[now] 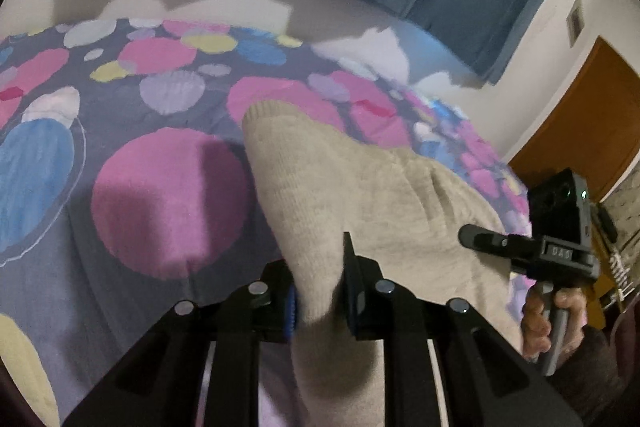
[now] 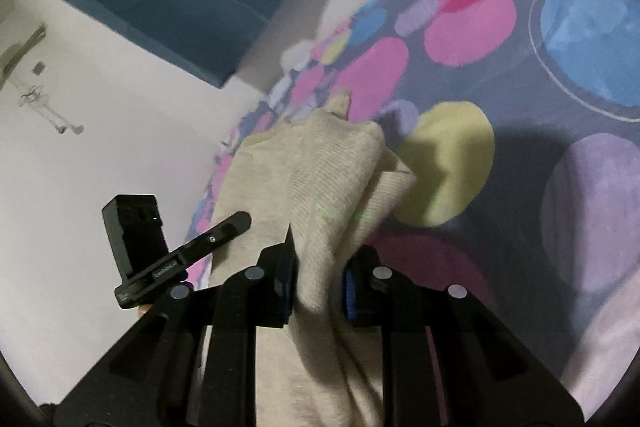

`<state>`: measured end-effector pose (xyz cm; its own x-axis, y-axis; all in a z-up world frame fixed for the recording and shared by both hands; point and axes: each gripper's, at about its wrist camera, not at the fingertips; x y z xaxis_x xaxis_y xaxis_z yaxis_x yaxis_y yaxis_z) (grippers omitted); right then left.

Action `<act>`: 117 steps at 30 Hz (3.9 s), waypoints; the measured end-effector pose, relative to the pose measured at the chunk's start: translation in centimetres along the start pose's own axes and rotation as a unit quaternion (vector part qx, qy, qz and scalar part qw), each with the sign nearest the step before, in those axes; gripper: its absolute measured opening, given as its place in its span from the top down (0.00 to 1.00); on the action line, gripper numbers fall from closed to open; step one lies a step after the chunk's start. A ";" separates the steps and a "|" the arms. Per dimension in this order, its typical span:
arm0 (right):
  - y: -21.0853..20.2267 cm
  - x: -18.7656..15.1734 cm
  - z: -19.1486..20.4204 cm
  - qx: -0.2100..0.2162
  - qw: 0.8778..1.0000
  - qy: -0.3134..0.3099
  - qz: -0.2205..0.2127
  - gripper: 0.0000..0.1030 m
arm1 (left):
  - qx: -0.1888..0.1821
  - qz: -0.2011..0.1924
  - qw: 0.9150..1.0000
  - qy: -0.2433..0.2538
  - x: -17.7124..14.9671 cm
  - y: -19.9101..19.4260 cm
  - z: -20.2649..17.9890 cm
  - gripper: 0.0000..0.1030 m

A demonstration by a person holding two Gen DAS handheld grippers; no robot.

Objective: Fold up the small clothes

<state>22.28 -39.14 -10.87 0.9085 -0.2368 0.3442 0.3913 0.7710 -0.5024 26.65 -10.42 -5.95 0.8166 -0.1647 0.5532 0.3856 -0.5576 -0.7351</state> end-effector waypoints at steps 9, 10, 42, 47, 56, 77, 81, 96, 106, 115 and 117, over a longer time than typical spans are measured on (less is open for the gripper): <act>1.8 0.3 -4.1 0.003 0.998 0.059 0.028 0.78 | 0.000 0.028 1.000 -0.011 -0.7 2.9 1.8 0.80; 1.5 0.3 -3.9 0.005 0.998 0.058 0.028 0.72 | -0.007 0.028 1.000 -0.012 -0.8 2.4 1.8 0.80; -5.5 -12.2 1.0 0.025 0.996 0.070 0.046 0.87 | -0.064 0.059 0.994 -0.069 -11.6 -4.7 -3.5 0.72; -6.7 -13.5 0.8 0.028 0.996 0.074 0.041 0.91 | -0.037 0.053 0.997 -0.044 -12.6 -5.6 -4.6 0.74; -6.0 -13.5 0.4 0.018 0.996 0.079 0.035 0.91 | -0.035 0.045 0.997 -0.042 -13.4 -5.8 -4.1 0.75; -6.2 -14.0 1.1 0.016 0.998 0.050 0.033 0.89 | -0.055 0.039 0.996 -0.057 -13.5 -5.6 -4.1 0.75; -6.5 -14.5 1.0 0.025 0.998 0.053 0.037 0.89 | -0.050 0.040 0.997 -0.048 -14.0 -5.8 -4.6 0.75; -5.6 -14.6 -1.8 0.047 0.994 0.085 0.048 0.88 | -0.049 0.036 0.998 -0.026 -14.6 -5.2 -4.3 0.63; -8.2 -11.6 -1.8 0.017 0.996 0.088 0.027 0.53 | -0.059 0.040 0.997 -0.013 -12.4 -5.7 -3.1 0.48; -3.2 -6.8 -2.2 0.006 0.995 0.088 0.046 0.86 | -0.057 0.059 0.996 -0.031 -10.3 -2.3 -2.3 0.35; -3.0 -7.0 -2.7 -0.001 0.995 0.086 0.050 0.87 | -0.052 0.059 0.997 -0.024 -10.4 -2.3 -2.5 0.35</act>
<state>15.18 -41.38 -13.93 0.9543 -0.2572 0.1522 0.2984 0.7948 -0.5285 16.18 -9.44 -9.08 0.8741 -0.1968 0.4440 0.2405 -0.6190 -0.7477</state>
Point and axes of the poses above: each gripper's, at about its wrist camera, not at the fingertips, and y roughly the way its jaws point, z to its left, x to its top, and after that the axes turned 7 degrees about z, right-handed
